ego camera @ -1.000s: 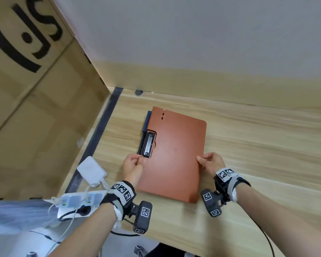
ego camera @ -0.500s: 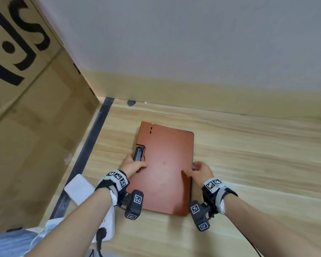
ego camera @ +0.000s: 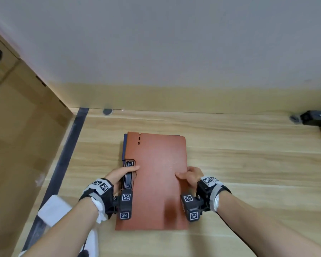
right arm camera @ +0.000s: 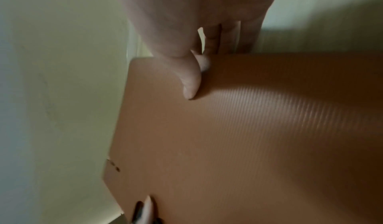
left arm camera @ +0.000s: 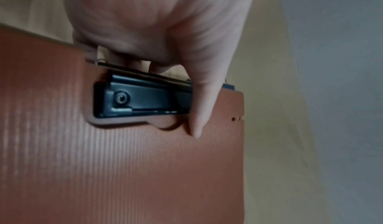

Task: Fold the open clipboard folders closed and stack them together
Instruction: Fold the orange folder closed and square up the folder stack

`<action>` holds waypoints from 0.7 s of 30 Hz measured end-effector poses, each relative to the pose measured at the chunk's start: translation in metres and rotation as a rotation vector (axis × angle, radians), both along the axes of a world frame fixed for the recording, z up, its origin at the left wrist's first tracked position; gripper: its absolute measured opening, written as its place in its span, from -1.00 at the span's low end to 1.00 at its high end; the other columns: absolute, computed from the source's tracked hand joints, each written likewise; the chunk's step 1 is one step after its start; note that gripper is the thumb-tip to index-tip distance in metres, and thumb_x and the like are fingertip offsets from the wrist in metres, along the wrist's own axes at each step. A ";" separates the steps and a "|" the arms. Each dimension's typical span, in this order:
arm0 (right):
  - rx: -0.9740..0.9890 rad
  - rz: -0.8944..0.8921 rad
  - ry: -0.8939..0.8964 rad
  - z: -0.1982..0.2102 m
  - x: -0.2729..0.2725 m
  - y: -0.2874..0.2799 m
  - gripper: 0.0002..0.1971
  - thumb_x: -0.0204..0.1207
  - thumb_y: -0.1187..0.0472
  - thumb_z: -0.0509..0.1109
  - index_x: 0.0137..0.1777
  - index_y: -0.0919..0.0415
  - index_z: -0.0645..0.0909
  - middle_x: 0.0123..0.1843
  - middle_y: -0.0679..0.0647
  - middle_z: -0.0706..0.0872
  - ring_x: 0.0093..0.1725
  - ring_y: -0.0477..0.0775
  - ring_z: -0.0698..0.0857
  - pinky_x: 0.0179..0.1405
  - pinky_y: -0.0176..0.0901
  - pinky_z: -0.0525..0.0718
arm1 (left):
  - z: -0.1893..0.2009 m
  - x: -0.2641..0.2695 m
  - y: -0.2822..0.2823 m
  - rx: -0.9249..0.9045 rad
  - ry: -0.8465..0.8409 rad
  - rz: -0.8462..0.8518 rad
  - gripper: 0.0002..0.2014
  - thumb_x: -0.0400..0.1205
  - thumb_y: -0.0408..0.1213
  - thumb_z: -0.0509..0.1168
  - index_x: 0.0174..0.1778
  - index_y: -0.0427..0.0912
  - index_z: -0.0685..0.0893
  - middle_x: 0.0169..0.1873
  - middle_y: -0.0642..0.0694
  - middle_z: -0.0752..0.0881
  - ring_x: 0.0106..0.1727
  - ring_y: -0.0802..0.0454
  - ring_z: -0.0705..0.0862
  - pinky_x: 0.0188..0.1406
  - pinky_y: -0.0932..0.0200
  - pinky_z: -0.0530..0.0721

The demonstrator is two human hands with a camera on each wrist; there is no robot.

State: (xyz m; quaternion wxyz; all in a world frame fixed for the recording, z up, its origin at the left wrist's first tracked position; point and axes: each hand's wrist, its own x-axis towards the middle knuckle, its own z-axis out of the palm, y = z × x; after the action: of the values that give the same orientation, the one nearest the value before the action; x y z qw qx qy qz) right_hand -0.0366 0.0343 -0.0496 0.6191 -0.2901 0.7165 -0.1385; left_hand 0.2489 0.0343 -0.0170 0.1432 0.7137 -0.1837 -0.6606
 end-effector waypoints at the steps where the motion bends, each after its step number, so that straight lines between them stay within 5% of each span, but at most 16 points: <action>1: -0.030 0.007 0.031 0.004 -0.004 0.003 -0.64 0.32 0.15 0.62 0.10 0.22 0.70 0.08 0.15 0.82 0.05 0.18 0.79 0.24 0.11 0.71 | 0.006 -0.008 0.001 -0.005 0.030 -0.011 -0.18 0.18 0.06 0.71 0.33 -0.16 0.65 0.20 -0.23 0.76 0.23 -0.19 0.71 0.29 -0.14 0.64; 4: -0.109 -0.033 0.042 0.027 -0.021 0.006 -0.62 0.41 0.17 0.56 0.20 0.28 0.67 0.08 0.14 0.81 0.05 0.15 0.77 0.23 0.10 0.70 | 0.021 -0.035 -0.002 -0.097 0.087 0.046 -0.43 0.34 -0.05 0.65 0.22 -0.18 0.73 0.05 -0.22 0.83 0.03 -0.14 0.78 -0.02 0.02 0.74; 7: -0.204 -0.066 0.049 0.056 -0.049 -0.002 -0.62 0.40 0.20 0.58 0.20 0.30 0.67 0.07 0.11 0.81 0.06 0.13 0.78 0.26 0.10 0.70 | 0.038 -0.060 -0.017 -0.238 0.037 0.048 -0.18 0.05 0.09 0.75 0.22 -0.09 0.72 0.07 -0.15 0.83 0.11 -0.16 0.79 0.21 -0.17 0.72; 9: -0.279 -0.107 0.066 0.083 -0.069 -0.010 -0.61 0.41 0.23 0.59 0.21 0.33 0.66 0.10 0.13 0.81 0.06 0.11 0.78 0.25 0.04 0.70 | 0.055 -0.079 -0.028 -0.319 0.057 0.051 -0.18 0.01 0.05 0.76 0.19 -0.14 0.72 0.04 -0.20 0.84 0.08 -0.20 0.80 0.19 -0.22 0.73; 13: -0.424 -0.210 0.086 0.126 -0.104 -0.023 -0.51 0.39 0.28 0.60 0.29 0.33 0.57 0.20 0.07 0.69 0.11 0.05 0.69 0.14 -0.14 0.63 | 0.091 -0.119 -0.046 -0.473 0.081 0.065 -0.36 0.20 -0.11 0.73 0.16 -0.21 0.69 -0.07 -0.23 0.82 -0.13 -0.14 0.79 -0.20 -0.01 0.76; 17: -0.537 -0.251 0.181 0.148 -0.154 -0.021 -0.54 0.34 0.19 0.65 0.21 0.30 0.66 0.13 0.10 0.78 0.04 0.03 0.75 0.04 -0.23 0.66 | 0.115 -0.164 -0.051 -0.605 0.058 -0.006 -0.42 0.30 -0.18 0.69 0.20 -0.21 0.67 0.02 -0.17 0.81 -0.06 0.01 0.78 -0.37 0.24 0.70; 21: -0.567 -0.273 0.211 0.142 -0.188 -0.009 -0.47 0.26 0.16 0.69 0.23 0.27 0.68 0.11 0.12 0.81 0.16 0.09 0.76 0.26 0.01 0.69 | 0.117 -0.195 -0.037 -0.711 -0.024 -0.087 -0.47 0.31 -0.34 0.68 0.17 -0.16 0.66 -0.04 0.01 0.77 -0.03 0.08 0.74 -0.13 0.26 0.65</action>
State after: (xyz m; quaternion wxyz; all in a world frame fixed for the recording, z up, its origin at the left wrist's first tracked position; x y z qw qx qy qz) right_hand -0.2245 0.0256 0.0919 0.4120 -0.3651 0.7416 -0.3832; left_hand 0.0537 -0.0031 0.0997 0.3520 0.6185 -0.4339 -0.5526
